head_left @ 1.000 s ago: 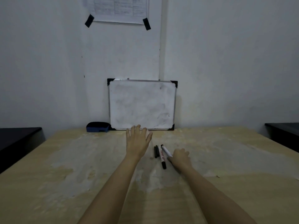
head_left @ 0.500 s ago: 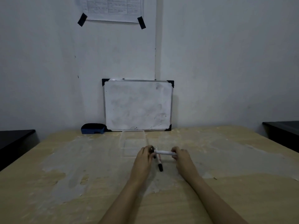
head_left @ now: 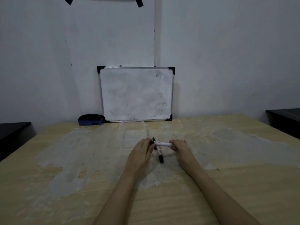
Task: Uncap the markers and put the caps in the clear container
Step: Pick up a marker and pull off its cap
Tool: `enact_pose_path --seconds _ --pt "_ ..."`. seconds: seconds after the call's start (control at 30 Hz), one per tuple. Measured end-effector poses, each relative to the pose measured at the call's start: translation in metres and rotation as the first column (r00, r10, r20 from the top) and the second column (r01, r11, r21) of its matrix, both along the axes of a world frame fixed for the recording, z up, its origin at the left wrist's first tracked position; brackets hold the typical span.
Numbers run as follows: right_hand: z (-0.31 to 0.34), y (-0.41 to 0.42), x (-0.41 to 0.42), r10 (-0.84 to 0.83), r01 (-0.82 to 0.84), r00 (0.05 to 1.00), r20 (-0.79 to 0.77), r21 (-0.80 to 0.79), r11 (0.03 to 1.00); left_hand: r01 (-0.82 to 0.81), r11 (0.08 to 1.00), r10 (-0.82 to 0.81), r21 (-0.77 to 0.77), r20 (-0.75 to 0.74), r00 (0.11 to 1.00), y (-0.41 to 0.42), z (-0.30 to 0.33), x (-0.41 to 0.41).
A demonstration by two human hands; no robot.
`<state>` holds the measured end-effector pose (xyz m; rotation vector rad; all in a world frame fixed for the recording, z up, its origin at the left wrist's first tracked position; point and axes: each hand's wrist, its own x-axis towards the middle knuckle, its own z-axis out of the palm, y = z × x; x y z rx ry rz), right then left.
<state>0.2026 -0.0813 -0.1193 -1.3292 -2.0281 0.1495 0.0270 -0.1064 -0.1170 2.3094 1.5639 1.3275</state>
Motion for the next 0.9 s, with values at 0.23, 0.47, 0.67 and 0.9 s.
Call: enact_pose_path --seconds 0.23,0.47,0.67,0.9 --pt "0.0 0.0 -0.002 0.019 -0.024 0.998 0.063 0.084 0.996 -0.006 1.0 0.006 -0.027 -0.004 1.0 0.0 -0.002 -0.003" --pt "-0.007 0.003 0.004 -0.185 0.176 0.983 0.008 0.264 0.948 -0.161 0.962 0.244 -0.221 0.425 0.872 -0.002 -0.004 -0.013" --pt "-0.005 0.0 0.001 -0.2 0.197 0.98 -0.002 0.19 0.962 -0.447 0.866 0.412 -0.224 -0.187 0.892 0.005 -0.012 -0.021" --pt "0.02 -0.003 -0.014 -0.187 0.163 0.98 0.069 0.271 0.949 0.04 0.917 0.294 -0.397 0.74 0.605 0.003 0.009 0.002"
